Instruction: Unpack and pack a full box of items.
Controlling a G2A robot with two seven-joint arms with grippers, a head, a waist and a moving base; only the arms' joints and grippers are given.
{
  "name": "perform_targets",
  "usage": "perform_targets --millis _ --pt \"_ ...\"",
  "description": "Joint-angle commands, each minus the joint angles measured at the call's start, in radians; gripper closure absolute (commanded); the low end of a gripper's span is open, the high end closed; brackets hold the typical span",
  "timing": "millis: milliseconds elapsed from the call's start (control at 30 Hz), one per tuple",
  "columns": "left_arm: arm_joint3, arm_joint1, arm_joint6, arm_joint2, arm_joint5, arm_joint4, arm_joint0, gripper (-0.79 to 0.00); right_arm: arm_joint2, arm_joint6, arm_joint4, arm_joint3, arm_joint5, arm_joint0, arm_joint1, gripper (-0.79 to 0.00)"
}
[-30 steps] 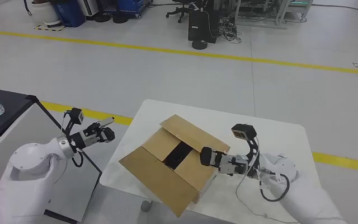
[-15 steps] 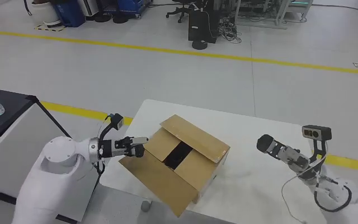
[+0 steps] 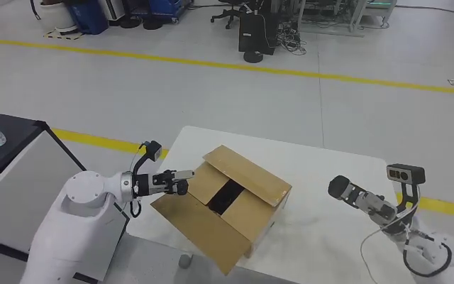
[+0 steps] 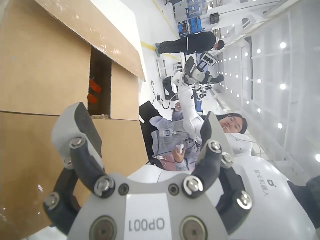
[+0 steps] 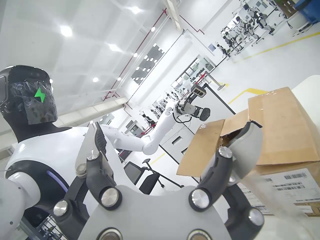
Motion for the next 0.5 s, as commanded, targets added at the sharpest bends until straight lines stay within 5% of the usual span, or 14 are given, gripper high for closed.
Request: perform_targets --millis 0,467 --pt "0.0 0.0 0.0 0.0 0.0 0.0 0.0 -0.785 0.0 0.0 0.0 0.0 0.0 0.0 0.0 -0.785" --pt "0.003 -0.001 -0.003 0.006 0.011 -0.01 0.005 -0.785 0.0 0.0 0.0 0.0 0.0 0.0 0.0 -0.785"
